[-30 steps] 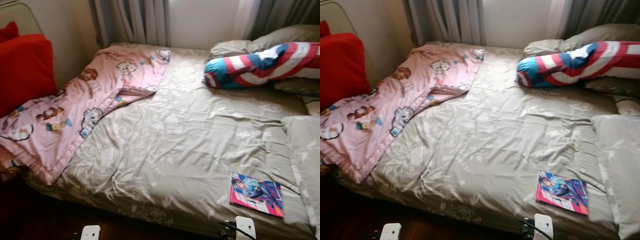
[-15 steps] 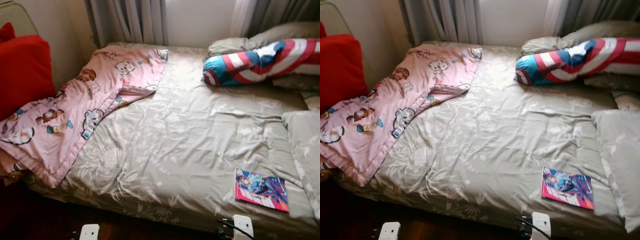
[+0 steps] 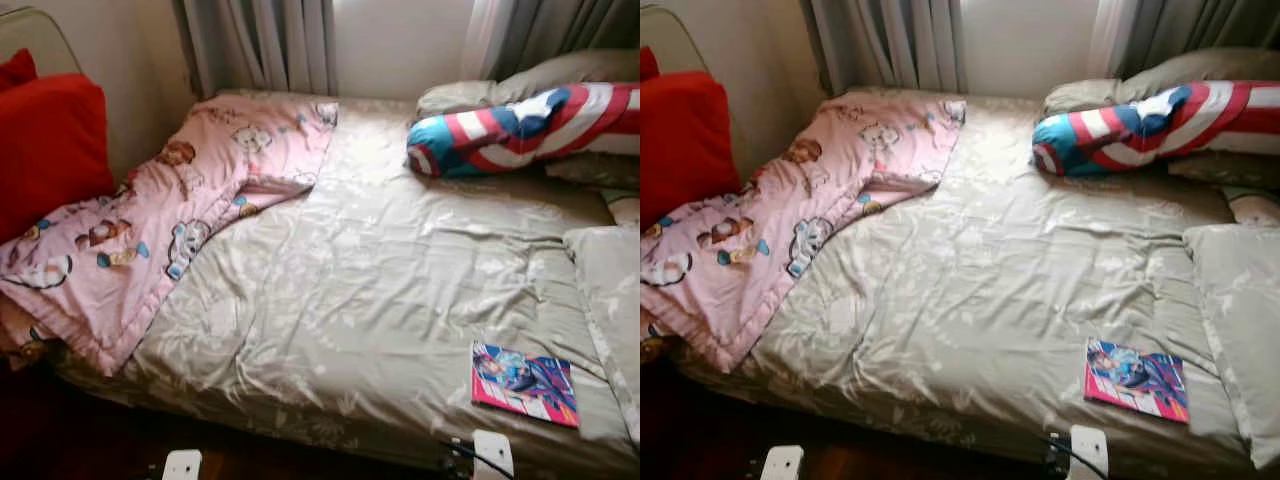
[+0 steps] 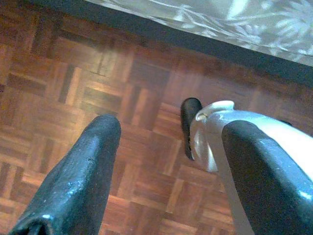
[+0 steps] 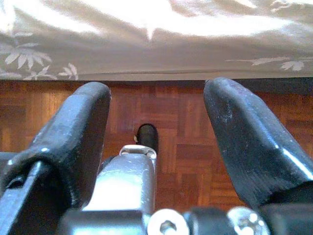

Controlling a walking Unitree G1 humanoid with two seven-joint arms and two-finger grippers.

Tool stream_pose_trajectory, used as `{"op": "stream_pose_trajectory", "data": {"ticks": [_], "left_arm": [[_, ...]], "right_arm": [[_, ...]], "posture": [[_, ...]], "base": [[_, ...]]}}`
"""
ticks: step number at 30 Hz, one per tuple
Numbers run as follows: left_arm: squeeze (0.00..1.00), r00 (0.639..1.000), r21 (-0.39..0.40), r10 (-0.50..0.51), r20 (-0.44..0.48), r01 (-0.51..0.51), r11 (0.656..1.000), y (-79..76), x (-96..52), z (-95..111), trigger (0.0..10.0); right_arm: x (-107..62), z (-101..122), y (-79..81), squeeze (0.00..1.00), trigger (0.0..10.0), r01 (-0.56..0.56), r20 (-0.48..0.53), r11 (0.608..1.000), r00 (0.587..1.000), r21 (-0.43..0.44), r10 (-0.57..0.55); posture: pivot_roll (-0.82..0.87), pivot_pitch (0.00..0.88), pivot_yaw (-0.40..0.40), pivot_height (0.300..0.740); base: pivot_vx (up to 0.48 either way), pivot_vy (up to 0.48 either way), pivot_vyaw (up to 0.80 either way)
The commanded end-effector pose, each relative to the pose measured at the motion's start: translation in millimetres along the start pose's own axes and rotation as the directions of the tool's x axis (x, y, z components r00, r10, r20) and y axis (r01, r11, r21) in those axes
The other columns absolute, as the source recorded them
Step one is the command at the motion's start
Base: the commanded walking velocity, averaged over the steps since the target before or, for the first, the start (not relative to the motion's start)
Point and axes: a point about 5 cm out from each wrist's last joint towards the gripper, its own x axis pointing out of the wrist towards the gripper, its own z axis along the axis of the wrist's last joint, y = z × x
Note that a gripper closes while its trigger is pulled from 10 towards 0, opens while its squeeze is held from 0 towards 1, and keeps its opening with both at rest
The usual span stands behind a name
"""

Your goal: Clean up the room

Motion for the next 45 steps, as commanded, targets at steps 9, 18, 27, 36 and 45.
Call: {"op": "stream_pose_trajectory", "data": {"ticks": [9, 18, 27, 36, 45], "left_arm": [[0.0, 0.999, 0.009, 0.021, -0.027, -0.021, 1.0, 8.0, -2.6, -6.9, 10.0], [0.0, 0.999, 0.011, 0.021, -0.026, -0.021, 1.0, 8.3, -2.5, -6.4, 10.0], [0.0, 0.999, 0.012, 0.021, -0.027, -0.021, 1.0, 8.0, -2.4, -6.5, 10.0], [0.0, 0.999, 0.007, 0.021, -0.026, -0.021, 1.0, 7.3, -2.4, -6.7, 10.0], [0.0, 0.999, 0.003, 0.021, -0.027, -0.021, 1.0, 6.2, -2.3, -7.3, 10.0]], "right_arm": [[-0.3, -4.6, 7.3, 0.0, 10.0, -0.016, -0.017, 1.0, 1.0, 0.011, 0.017], [-0.2, -4.2, 8.0, 0.0, 10.0, -0.017, -0.015, 1.0, 1.0, 0.015, 0.018], [-0.2, -4.3, 7.6, 0.0, 10.0, -0.018, -0.015, 1.0, 1.0, 0.014, 0.019], [-0.2, -4.0, 6.8, 0.0, 10.0, -0.018, -0.014, 1.0, 1.0, 0.011, 0.018], [-0.4, -3.6, 5.6, 0.0, 10.0, -0.02, -0.01, 1.0, 1.0, 0.008, 0.02]], "posture": [[-0.03, 0.071, 0.05, 0.74], [-0.03, 0.073, 0.051, 0.74], [-0.03, 0.073, 0.049, 0.74], [-0.03, 0.072, 0.046, 0.74], [-0.04, 0.063, 0.042, 0.74]], "base": [[0.0, 0.48, 0.0], [0.0, 0.48, 0.0], [0.0, 0.48, 0.0], [0.0, 0.48, 0.0], [0.0, 0.48, 0.0]]}}
